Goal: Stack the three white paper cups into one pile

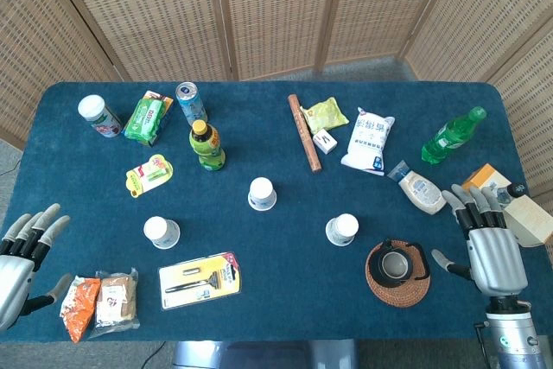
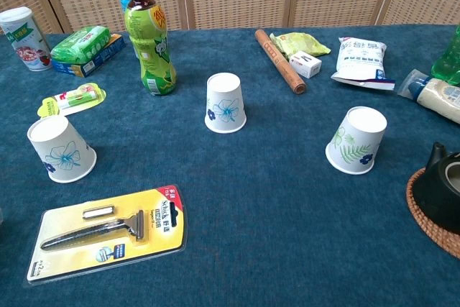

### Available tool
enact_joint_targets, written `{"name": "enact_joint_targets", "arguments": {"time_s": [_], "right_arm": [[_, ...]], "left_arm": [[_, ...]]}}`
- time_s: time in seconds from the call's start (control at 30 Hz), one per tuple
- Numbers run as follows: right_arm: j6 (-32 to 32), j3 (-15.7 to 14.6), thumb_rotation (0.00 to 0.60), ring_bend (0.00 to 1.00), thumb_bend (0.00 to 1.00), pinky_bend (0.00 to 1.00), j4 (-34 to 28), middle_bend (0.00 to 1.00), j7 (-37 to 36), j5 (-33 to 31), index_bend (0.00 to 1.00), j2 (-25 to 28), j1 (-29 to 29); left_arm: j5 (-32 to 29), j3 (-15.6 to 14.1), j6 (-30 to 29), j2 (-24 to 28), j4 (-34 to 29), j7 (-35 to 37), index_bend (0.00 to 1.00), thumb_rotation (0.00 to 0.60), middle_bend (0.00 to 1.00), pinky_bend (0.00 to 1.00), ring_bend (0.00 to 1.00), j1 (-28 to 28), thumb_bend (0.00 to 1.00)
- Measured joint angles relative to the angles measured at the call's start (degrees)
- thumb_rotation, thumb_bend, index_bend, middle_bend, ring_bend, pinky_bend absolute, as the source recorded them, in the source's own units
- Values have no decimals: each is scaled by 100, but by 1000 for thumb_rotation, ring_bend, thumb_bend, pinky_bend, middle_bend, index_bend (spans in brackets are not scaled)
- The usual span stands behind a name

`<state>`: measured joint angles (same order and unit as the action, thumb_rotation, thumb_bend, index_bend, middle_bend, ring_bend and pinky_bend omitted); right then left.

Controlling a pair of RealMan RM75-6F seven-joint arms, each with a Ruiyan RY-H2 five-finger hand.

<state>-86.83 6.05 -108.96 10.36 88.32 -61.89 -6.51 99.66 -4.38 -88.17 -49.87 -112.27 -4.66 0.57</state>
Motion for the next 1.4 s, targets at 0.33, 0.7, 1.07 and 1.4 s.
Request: {"name": "enact_joint_targets", "arguments": {"time_s": [0.33,0.7,1.07,1.4], "right_arm": [[-14,-13,600,0,185,0,-42,0,-103,45,126,47,8],[32,15,600,0,184,0,-60,0,-222,-22,127,80,-16],[62,-31,600,0,184,0,-85,0,-332,70,129,111,-29],[83,-26,600,0,185,0,-63,0,-517,48,128,156,-38]], "left_arm": [[32,-37,-12,33,-7,59,0,600,0,0,0,-21,369],[-618,114,964,42,-99,53,0,600,0,0,0,456,370],[-2402,650,2854,-155,-361,-664,0,600,0,0,0,1776,369],[-4214,864,3360,-911,-379,-2227,0,600,0,0,0,2736,369]]}}
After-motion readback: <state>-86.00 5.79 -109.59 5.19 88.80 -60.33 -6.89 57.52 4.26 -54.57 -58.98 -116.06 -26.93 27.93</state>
